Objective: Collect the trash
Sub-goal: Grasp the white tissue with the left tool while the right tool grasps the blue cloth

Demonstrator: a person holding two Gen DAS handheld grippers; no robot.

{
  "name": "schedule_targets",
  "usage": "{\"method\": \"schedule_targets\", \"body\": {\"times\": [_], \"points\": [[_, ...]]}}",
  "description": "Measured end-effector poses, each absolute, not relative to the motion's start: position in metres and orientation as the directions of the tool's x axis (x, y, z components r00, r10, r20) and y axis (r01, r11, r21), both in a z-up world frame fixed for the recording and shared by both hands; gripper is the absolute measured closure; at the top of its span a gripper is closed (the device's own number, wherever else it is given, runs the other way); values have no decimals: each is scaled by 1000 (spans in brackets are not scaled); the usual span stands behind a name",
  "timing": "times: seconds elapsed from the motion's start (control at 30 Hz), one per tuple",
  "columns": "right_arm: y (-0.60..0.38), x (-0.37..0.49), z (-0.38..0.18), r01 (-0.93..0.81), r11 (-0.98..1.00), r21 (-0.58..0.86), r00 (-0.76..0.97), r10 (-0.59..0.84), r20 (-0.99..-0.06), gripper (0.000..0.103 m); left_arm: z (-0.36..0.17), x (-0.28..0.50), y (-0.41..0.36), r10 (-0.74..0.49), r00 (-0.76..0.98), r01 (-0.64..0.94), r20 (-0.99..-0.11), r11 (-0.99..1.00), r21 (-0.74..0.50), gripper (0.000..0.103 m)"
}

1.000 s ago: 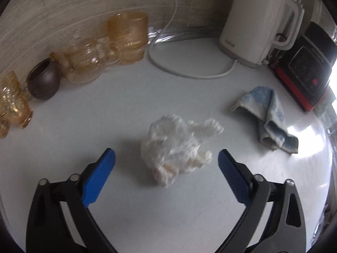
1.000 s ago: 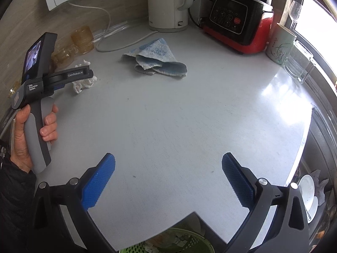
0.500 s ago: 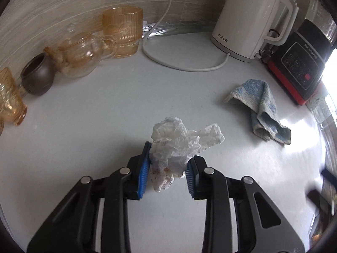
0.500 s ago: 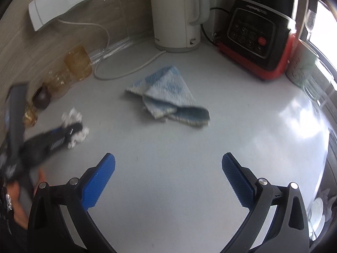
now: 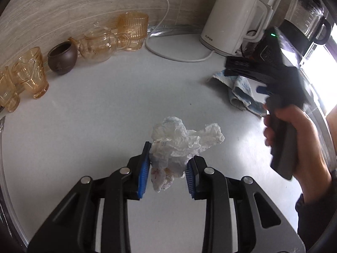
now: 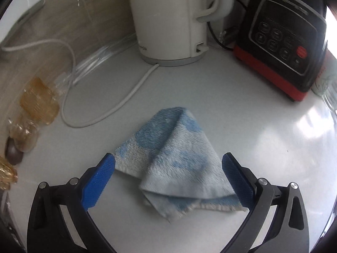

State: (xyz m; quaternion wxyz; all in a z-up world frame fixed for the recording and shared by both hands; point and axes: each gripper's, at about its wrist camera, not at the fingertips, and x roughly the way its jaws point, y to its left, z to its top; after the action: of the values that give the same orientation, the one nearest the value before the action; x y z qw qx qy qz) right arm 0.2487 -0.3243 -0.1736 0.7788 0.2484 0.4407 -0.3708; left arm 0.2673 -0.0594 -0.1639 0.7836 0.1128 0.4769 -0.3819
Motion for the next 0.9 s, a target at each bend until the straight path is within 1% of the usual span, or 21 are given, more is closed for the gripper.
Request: {"method": "schedule_targets", "body": {"times": [0.07,0.13,0.27,0.3,0.33,0.4,0.43,0.5,0.53,0.57,0.7,0.8,0.9], "points": [[-323,255,-178,785,617,51,333,-351,-875,3,-166,267,-59,-488,253,706,-835,684,-186,73],[-321,257,-181,775,630,42,332,-350,-876,8,-169,270,-61,-487,240,708,-840,680,-192,73],[-320,257,-187,763,645,46,329,-325,-887,22,-174,283,-74,-499,211,721,-840,660,-212,73],[-320,256,-187,762,646,46,328,-322,-888,27,-174,285,-78,-498,211,725,-841,657,-207,73],[-320,255,-187,758,651,47,327,-316,-891,31,-174,288,-83,-497,212,732,-842,652,-200,73],[-318,254,-187,748,663,42,326,-312,-893,44,-171,290,-89,-495,221,743,-841,643,-184,73],[-316,253,-186,737,675,24,322,-319,-891,48,-169,290,-91,-496,230,748,-838,640,-174,73],[-314,251,-185,718,697,7,324,-324,-889,69,-167,289,-92,-500,241,756,-832,635,-163,73],[-313,249,-184,704,710,15,336,-315,-887,76,-166,289,-91,-500,242,755,-832,635,-162,73],[-313,247,-183,701,713,21,341,-309,-888,80,-166,288,-90,-502,239,754,-831,635,-167,73],[-310,238,-175,697,716,45,359,-294,-886,85,-164,283,-87,-503,239,753,-830,636,-168,73],[-303,231,-160,684,728,51,388,-304,-870,85,-158,276,-83,-508,252,759,-824,632,-157,73],[-289,221,-132,663,747,57,433,-320,-843,85,-148,271,-75,-517,266,757,-813,634,-155,73]]}}
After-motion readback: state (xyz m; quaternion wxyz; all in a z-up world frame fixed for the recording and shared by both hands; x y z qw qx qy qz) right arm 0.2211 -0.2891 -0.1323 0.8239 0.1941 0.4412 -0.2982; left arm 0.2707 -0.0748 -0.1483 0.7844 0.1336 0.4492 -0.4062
